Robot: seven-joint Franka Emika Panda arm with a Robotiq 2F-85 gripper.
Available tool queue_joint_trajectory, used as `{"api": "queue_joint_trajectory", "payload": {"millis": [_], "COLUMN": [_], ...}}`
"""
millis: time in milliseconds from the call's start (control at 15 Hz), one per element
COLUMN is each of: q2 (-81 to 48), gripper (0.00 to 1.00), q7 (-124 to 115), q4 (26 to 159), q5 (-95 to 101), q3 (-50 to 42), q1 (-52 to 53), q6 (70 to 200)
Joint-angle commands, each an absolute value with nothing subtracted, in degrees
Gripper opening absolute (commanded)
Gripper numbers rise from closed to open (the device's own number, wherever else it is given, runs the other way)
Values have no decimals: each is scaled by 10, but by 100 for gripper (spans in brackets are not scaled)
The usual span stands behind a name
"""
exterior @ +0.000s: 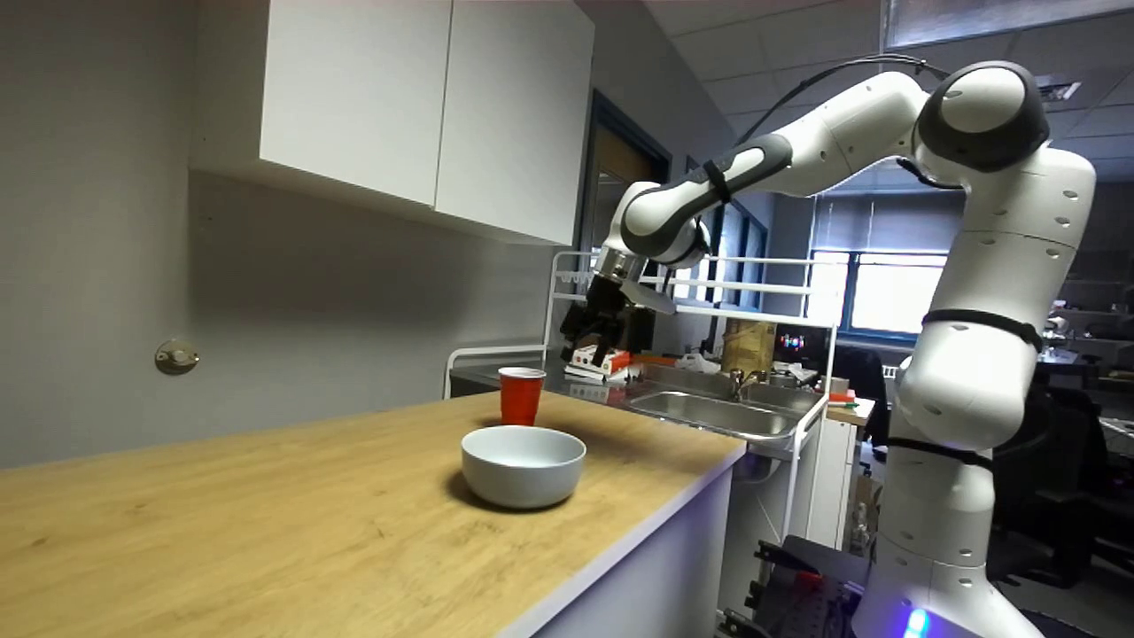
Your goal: Pour the contents of the cup into the bowl
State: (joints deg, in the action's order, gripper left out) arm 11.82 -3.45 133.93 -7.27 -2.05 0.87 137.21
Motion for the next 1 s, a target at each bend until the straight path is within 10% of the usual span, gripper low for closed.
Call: {"api": "queue_joint_trajectory", "payload": {"millis": [0,933], "q2": [40,-151], "gripper": [100,100], "q7": [-31,-34], "q4": [1242,1043], "q5": [-69,-64], "q3": [-13,-28], "q1": [8,-26], "q6": [1355,1294]}}
